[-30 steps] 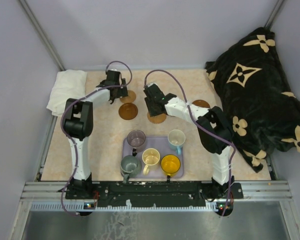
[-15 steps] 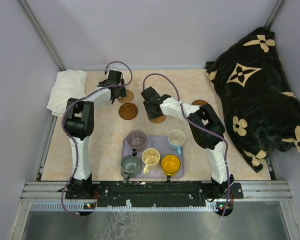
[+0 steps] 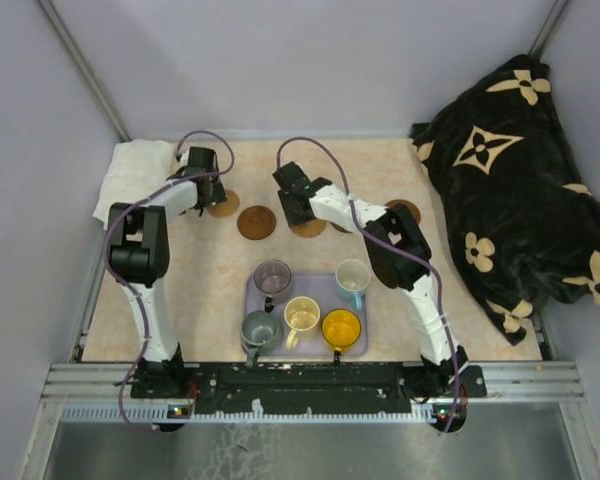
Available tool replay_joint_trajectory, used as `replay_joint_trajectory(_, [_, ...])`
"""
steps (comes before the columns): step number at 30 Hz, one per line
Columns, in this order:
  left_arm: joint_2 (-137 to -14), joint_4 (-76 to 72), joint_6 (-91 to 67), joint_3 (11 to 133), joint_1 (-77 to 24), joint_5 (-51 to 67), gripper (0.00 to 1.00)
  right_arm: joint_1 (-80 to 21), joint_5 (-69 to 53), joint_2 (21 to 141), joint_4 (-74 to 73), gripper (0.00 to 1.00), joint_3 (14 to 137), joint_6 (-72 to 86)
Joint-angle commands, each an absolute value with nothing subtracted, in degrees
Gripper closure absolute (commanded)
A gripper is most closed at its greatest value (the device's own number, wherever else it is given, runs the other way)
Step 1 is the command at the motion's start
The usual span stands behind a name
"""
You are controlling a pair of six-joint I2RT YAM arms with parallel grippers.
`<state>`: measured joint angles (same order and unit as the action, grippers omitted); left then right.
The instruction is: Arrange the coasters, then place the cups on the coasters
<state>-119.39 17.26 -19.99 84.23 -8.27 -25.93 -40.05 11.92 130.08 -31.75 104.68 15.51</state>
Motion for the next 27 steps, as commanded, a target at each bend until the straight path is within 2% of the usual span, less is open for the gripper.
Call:
replay_joint_trajectory(1, [-119.2, 28.3, -18.0, 81.2, -7.3, -28.3, 0.01, -38.3, 11.1, 134.6, -34.0, 0.63, 110.7, 14.3])
replay_joint_trajectory(10, [-117.8, 31.2, -17.4, 79.9, -7.3, -30.5, 0.01, -35.7, 10.5, 139.2, -36.3, 0.63, 119.5, 14.1])
replay_joint_trajectory(27, [-115.7, 30.2, -20.0, 80.2, -6.4, -29.8, 0.01, -36.7, 8.7, 135.3, -35.4, 0.63, 117.0, 13.0])
